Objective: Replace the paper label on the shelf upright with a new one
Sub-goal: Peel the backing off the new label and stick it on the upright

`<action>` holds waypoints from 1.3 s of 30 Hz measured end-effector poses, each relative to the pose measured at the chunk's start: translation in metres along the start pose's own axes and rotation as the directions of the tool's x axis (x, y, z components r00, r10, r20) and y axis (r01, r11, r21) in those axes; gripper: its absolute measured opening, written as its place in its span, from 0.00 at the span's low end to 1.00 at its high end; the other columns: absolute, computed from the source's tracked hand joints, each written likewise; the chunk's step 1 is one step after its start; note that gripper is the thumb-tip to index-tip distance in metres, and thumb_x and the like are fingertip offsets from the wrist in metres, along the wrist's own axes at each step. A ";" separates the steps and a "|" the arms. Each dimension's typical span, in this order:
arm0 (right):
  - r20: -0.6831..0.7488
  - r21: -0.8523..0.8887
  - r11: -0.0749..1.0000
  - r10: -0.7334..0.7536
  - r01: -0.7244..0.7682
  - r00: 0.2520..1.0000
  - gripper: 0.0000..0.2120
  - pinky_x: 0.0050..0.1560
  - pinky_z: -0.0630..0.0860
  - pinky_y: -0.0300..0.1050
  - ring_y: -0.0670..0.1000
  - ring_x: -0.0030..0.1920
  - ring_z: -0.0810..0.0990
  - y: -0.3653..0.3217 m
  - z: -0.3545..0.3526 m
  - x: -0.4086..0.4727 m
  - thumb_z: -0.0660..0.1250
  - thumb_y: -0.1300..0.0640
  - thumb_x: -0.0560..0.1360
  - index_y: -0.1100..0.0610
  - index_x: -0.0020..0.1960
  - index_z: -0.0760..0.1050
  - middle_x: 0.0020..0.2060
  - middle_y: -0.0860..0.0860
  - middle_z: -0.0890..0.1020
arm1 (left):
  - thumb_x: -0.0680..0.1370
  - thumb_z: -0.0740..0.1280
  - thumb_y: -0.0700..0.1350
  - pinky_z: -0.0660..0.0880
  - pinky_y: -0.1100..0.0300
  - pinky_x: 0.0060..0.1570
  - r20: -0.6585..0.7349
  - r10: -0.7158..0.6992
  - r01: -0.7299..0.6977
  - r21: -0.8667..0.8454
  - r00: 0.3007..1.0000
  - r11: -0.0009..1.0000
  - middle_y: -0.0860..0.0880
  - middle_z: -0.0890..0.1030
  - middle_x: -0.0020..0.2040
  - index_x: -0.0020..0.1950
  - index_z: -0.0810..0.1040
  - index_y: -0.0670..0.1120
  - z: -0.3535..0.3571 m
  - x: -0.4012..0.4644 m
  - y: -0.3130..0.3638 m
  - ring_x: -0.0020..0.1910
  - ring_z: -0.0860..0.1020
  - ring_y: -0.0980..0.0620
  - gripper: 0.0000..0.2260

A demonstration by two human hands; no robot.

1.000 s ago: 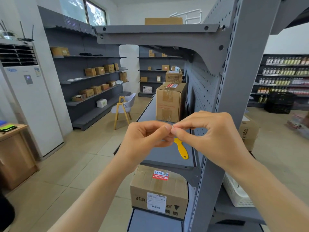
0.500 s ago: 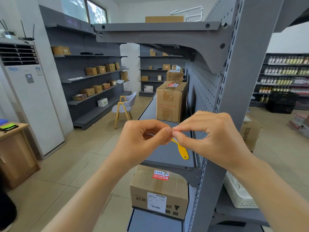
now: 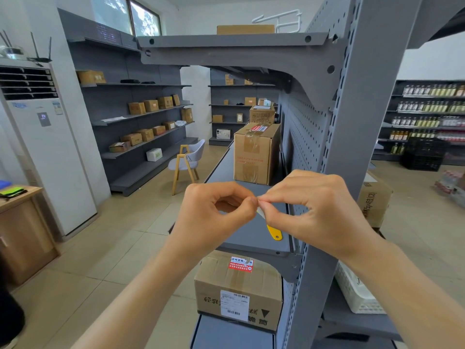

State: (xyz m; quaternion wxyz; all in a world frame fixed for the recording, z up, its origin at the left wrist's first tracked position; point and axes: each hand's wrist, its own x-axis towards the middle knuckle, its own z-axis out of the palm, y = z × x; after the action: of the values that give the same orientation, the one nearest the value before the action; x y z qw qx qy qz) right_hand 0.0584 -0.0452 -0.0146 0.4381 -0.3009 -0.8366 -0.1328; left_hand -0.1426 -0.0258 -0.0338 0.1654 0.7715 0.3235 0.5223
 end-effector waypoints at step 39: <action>0.010 0.473 0.672 0.643 -0.570 0.766 0.06 0.41 0.83 0.39 0.44 0.38 0.86 -0.015 0.009 0.009 0.72 0.61 0.74 0.55 0.42 0.87 0.35 0.47 0.88 | 0.72 0.71 0.48 0.84 0.51 0.50 -0.046 -0.199 0.180 -0.268 0.979 0.946 0.51 0.87 0.39 0.38 0.84 0.52 0.012 0.005 0.007 0.42 0.86 0.47 0.04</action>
State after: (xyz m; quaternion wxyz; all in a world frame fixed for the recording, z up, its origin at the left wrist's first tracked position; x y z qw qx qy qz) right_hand 0.0399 -0.0492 -0.0121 0.5788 -0.4410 -0.6579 0.1941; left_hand -0.1277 -0.0267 -0.0306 0.3037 0.6887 0.3296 0.5699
